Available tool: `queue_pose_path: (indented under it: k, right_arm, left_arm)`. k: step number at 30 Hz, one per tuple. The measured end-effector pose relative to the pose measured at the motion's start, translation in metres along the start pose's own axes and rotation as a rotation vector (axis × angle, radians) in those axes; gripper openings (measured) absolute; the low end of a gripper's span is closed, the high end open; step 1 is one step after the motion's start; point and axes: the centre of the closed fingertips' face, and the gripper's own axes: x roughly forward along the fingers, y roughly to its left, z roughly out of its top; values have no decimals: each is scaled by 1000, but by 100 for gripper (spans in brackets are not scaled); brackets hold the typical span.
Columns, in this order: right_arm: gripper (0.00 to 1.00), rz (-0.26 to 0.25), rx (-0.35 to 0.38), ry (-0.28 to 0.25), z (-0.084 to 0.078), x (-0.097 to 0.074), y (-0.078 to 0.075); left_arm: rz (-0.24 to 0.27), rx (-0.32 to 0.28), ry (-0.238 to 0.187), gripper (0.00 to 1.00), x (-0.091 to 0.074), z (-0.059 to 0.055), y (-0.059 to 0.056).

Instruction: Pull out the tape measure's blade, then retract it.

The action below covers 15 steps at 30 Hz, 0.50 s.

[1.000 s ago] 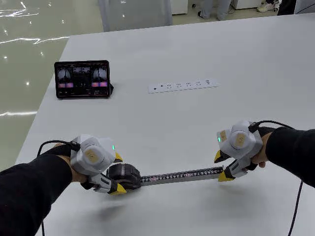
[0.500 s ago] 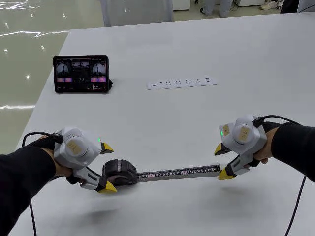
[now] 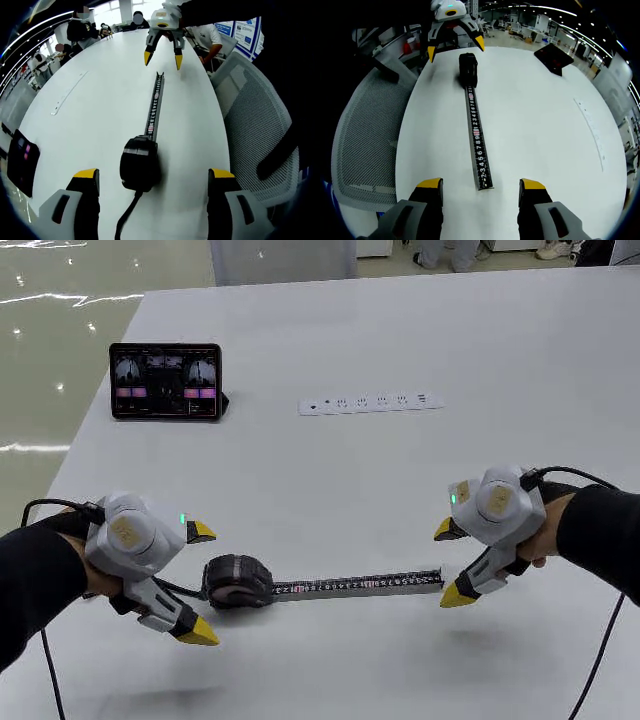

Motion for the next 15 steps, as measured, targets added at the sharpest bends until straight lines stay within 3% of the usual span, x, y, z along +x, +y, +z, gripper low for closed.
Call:
queue_pose_path:
  k: [8, 10, 12, 15]
  right_arm:
    - [69, -37, 76, -56, -3, -6, -2]
    - [73, -46, 100, -72, -4, -7, -2]
    - [76, -59, 108, -88, -4, -8, -1]
    - [81, -83, 134, -110, -7, -10, -2]
  left_arm:
    - [45, -59, -25, 99, -3, 0, 1]
    - [48, -102, -34, 99, -2, -4, 1]
    - [48, -160, -8, 99, -1, -14, 1]
    - [98, -191, -40, 99, -3, -17, 7]
